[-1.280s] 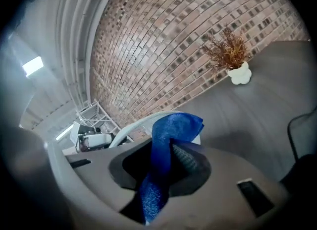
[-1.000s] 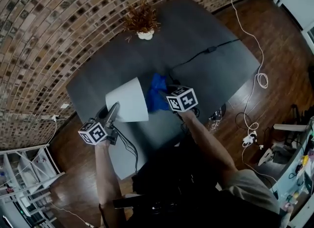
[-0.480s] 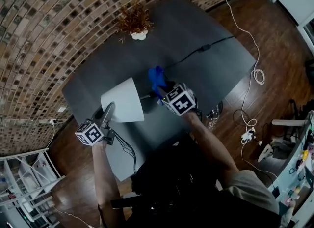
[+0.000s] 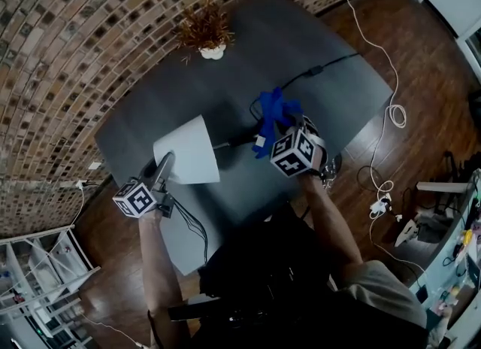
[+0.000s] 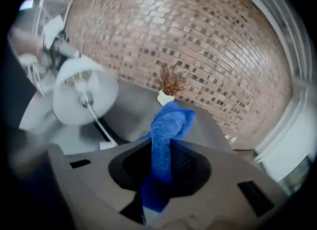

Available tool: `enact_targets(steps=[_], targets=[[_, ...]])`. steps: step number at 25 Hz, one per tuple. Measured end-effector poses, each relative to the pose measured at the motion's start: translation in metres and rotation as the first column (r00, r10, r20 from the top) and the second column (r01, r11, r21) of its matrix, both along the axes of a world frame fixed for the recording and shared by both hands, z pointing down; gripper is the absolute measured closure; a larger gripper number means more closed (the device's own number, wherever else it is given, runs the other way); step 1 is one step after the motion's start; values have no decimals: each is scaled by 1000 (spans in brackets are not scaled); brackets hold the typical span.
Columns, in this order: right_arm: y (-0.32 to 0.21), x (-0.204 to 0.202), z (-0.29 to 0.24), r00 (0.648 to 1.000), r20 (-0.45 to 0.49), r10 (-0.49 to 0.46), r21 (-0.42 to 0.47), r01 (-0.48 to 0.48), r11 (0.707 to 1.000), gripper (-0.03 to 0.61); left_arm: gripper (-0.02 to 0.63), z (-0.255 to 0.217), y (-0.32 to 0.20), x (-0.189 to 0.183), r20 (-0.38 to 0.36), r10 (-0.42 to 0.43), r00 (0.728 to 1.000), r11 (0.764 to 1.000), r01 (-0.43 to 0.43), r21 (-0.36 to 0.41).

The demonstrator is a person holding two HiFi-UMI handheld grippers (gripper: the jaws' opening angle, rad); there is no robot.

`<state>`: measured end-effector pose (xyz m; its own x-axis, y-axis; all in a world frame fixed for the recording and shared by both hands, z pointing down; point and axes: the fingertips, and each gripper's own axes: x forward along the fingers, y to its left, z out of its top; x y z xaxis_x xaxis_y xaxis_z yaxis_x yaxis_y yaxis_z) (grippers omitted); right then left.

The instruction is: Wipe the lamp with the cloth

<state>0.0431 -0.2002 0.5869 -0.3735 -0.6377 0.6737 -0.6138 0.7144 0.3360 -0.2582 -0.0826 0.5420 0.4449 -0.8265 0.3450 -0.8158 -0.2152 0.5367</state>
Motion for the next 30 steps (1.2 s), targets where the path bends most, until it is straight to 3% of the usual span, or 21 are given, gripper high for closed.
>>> enact_targets(steps=[1, 2, 3, 4, 5, 6, 8, 10, 14, 17, 21, 24, 26, 28, 30], targets=[[9, -17, -11, 985, 170, -19, -68, 31, 997, 492, 439, 0, -2, -2, -5, -2, 1000, 1000, 2, -1], [21, -42, -18, 937, 348, -35, -153, 94, 984, 492, 439, 1, -4, -4, -10, -4, 1000, 1000, 4, -3], [36, -70, -21, 863, 505, -34, -239, 177, 955, 492, 440, 1, -5, -6, -13, -6, 1000, 1000, 6, -6], [51, -100, -19, 788, 616, -15, -311, 260, 914, 492, 440, 1, -7, -7, -17, -8, 1000, 1000, 7, -9], [63, -127, -12, 738, 674, 6, -364, 324, 873, 492, 440, 2, -8, -8, -20, -8, 1000, 1000, 8, -12], [73, -151, 1, 728, 685, 13, -399, 361, 843, 492, 440, 2, -9, -8, -22, -10, 1000, 1000, 10, -15], [82, -182, 33, 784, 621, -21, -428, 361, 828, 492, 440, 3, -8, -8, -25, -19, 1000, 1000, 18, -21], [79, -187, 48, 844, 533, -53, -411, 313, 856, 491, 440, 4, -7, -7, -26, -29, 999, 999, 28, -29], [61, -143, 42, 927, 368, -73, -333, 205, 920, 491, 440, 0, -13, -2, -27, -13, 1000, 1000, 12, -25], [43, -94, 53, 970, 238, -50, -273, 116, 955, 491, 440, -1, -16, -3, -24, -11, 1000, 1000, 10, -23], [32, -40, 51, 982, 190, 8, -250, 41, 967, 489, 439, -1, -16, -4, -36, -16, 999, 1000, 15, -16], [13, 14, 40, 989, 103, 102, -174, -83, 981, 491, 439, -1, -18, -2, -29, -12, 999, 1000, 12, -13], [3, 42, 28, 984, 99, 148, -131, -134, 982, 492, 439, -1, -20, -3, -29, -12, 1000, 1000, 12, -15], [12, 27, 10, 973, 214, 89, -145, -58, 988, 492, 439, -1, -23, -5, -33, -17, 999, 1000, 16, -16], [36, -23, 0, 934, 357, -20, -198, 96, 975, 492, 439, -1, -27, -9, -34, -25, 999, 1000, 24, -20]])
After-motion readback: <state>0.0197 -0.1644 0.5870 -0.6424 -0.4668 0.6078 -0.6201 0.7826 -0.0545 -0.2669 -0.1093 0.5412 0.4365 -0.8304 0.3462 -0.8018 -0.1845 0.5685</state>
